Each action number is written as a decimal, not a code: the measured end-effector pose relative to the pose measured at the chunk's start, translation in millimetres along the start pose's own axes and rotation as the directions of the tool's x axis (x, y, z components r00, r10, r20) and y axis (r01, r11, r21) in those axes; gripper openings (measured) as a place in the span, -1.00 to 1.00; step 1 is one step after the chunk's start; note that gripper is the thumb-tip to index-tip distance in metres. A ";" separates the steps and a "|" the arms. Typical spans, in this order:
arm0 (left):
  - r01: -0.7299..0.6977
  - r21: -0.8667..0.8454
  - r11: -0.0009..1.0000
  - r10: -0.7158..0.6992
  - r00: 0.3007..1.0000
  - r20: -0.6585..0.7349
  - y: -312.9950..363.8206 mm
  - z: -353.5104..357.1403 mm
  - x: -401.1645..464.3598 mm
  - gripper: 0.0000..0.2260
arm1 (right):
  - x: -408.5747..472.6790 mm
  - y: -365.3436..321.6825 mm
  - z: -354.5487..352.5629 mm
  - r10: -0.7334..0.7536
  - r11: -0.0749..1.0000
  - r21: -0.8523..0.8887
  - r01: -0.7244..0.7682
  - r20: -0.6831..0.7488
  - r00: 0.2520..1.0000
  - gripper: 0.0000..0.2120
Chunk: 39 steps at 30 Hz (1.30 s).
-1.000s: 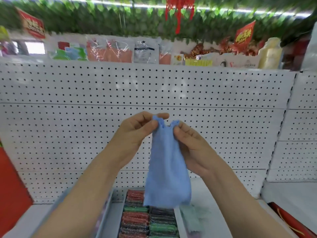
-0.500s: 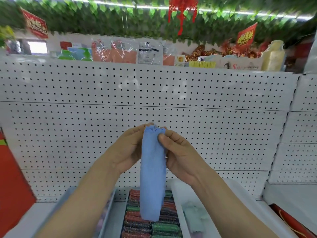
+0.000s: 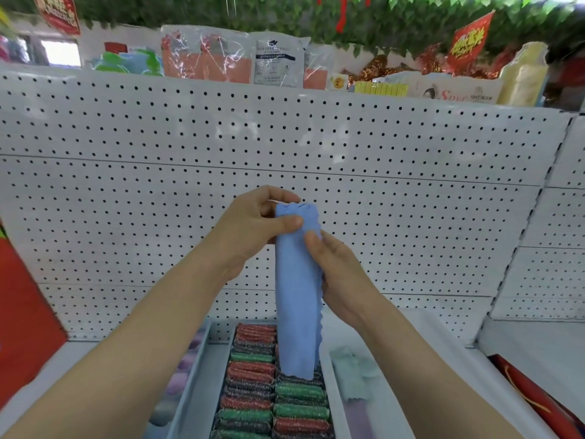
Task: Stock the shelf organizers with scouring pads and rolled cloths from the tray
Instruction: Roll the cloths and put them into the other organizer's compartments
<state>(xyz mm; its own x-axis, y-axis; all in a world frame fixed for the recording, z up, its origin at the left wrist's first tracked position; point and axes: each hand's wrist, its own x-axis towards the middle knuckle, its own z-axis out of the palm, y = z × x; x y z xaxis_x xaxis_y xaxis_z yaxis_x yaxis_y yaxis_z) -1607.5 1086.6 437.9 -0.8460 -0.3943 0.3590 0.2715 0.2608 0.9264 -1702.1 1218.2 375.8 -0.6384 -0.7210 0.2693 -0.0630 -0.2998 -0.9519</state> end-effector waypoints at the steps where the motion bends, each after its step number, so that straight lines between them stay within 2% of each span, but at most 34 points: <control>1: 0.006 -0.013 1.000 -0.006 1.000 -0.003 -0.1 -0.3 2.1 -0.78 | -3.5 7.6 -1.1 0.031 0.994 -0.109 -0.025 0.054 0.998 -0.45; 3: 0.022 -0.037 0.999 -0.022 1.000 -0.020 -0.1 -3.1 5.8 -0.79 | -14.3 30.1 -3.6 0.123 0.949 -0.305 -0.080 0.122 0.985 -0.58; 5: 0.036 -0.044 0.998 -0.038 0.998 -0.059 -0.1 -8.9 8.8 -0.79 | -26.9 61.0 -9.6 0.224 0.893 -0.424 -0.152 0.123 0.967 -0.69; 7: 0.040 -0.050 0.998 -0.044 0.995 -0.085 -0.9 -15.9 10.5 -0.79 | -36.6 85.6 -20.1 0.335 0.786 -0.575 -0.226 0.090 0.938 -0.69; 9: 0.051 -0.067 0.996 -0.056 0.996 -0.070 -2.6 -22.2 11.0 -0.80 | -39.5 91.5 -32.8 0.398 0.682 -0.695 -0.229 0.090 0.913 -0.77; 10: 0.064 -0.079 0.995 -0.069 0.996 -0.050 -3.3 -24.8 10.8 -0.80 | -38.4 86.9 -37.5 0.392 0.682 -0.697 -0.221 0.094 0.915 -0.79; 11: 0.081 -0.086 0.993 -0.083 0.996 -0.023 -3.6 -26.4 10.2 -0.80 | -36.1 79.1 -39.7 0.349 0.734 -0.647 -0.206 0.099 0.932 -0.74; 14: 0.115 -0.060 0.992 -0.112 0.992 0.051 -4.1 -26.9 9.3 -0.79 | -22.1 47.3 -33.5 0.110 0.912 -0.406 -0.055 0.114 0.987 -0.43; 15: 0.122 -0.055 0.991 -0.119 0.991 0.063 -4.6 -26.5 9.2 -0.79 | -17.4 37.5 -26.3 0.069 0.945 -0.326 -0.020 0.140 0.988 -0.42; 17: 0.131 -0.058 0.990 -0.127 0.989 0.072 -6.2 -26.7 9.1 -0.78 | -9.7 28.2 -12.3 0.073 0.977 -0.210 -0.034 0.182 0.981 -0.52; 19: 0.137 -0.064 0.989 -0.132 0.989 0.070 -7.4 -29.3 8.2 -0.76 | -8.1 25.3 -2.5 0.127 0.978 -0.186 -0.092 0.187 0.974 -0.65; 22: 0.156 -0.068 0.985 -0.153 0.987 0.045 -10.0 -37.6 7.5 -0.74 | -12.2 29.8 -0.1 0.207 0.970 -0.166 -0.175 0.203 0.957 -0.68; 24: 0.180 -0.074 0.981 -0.178 0.983 0.033 -12.0 -43.9 6.5 -0.75 | -15.5 25.9 0.1 0.207 0.972 -0.159 -0.170 0.256 0.944 -0.73; 27: 0.232 -0.106 0.967 -0.230 0.973 0.033 -16.9 -51.2 5.2 -0.77 | -19.1 13.5 4.6 0.126 0.962 -0.270 -0.038 0.316 0.940 -0.82; 31: 0.337 -0.162 0.928 -0.331 0.942 0.061 -26.0 -56.4 4.2 -0.78 | -17.3 3.7 8.3 -0.120 0.837 -0.482 0.260 0.303 0.945 -0.81; 35: 0.455 -0.158 0.876 -0.429 0.886 0.175 -35.7 -56.6 2.3 -0.82 | -17.1 -5.8 10.0 -0.219 0.823 -0.425 0.376 0.373 0.902 -0.86; 39: 0.542 -0.231 0.808 -0.471 0.830 0.298 -50.0 -53.1 0.7 -0.73 | -17.0 -17.4 14.5 -0.199 0.915 -0.258 0.311 0.384 0.902 -0.83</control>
<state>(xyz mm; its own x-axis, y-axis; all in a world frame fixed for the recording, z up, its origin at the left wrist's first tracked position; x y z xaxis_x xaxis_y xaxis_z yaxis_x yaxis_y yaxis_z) -1597.3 1026.5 397.8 -0.9671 -0.1872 -0.1725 -0.1330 -0.2063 0.9694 -1678.9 1226.6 389.9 -0.2687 -0.8305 0.4879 -0.4541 -0.3374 -0.8246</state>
